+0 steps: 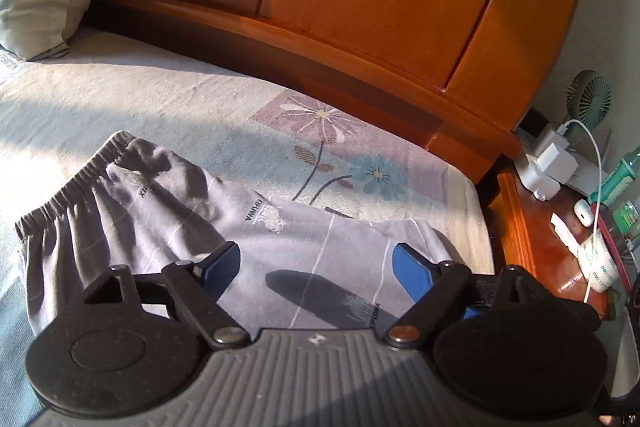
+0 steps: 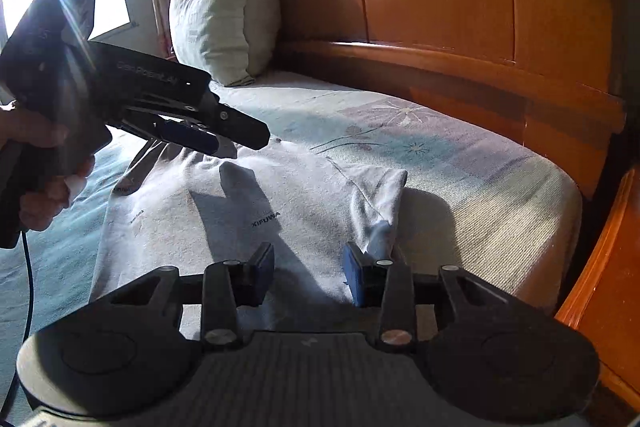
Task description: Fold clothes
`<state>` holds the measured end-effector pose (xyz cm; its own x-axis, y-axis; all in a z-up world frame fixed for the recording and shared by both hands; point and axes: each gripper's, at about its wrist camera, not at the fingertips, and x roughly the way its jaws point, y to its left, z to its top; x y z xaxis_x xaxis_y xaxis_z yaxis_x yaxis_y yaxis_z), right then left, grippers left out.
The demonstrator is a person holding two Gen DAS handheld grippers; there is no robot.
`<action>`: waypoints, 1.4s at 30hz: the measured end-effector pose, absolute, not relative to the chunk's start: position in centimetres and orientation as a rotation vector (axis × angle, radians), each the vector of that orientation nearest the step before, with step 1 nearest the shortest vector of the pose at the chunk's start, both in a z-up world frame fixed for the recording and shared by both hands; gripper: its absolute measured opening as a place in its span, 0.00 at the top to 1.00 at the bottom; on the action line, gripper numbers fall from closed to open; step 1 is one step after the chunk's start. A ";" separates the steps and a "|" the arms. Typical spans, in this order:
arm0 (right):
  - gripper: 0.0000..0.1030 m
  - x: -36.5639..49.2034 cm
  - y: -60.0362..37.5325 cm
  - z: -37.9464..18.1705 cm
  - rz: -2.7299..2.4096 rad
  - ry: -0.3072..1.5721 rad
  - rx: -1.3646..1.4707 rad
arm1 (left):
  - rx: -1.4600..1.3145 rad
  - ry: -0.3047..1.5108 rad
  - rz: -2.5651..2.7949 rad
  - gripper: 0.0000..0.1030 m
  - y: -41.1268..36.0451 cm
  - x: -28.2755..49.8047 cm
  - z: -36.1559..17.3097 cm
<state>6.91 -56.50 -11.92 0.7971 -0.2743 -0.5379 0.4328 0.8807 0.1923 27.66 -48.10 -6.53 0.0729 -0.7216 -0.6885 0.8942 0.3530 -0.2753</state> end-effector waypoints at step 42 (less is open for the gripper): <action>0.34 23.8 -51.1 -7.3 -0.228 0.704 0.070 | 0.319 0.661 -0.641 0.06 -17.1 15.9 -7.0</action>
<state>23.82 -51.07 -7.33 0.7389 -0.1839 -0.6482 0.2311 0.9729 -0.0127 15.95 -17.06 -7.00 0.6087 -0.4470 -0.6555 0.6416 0.7633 0.0753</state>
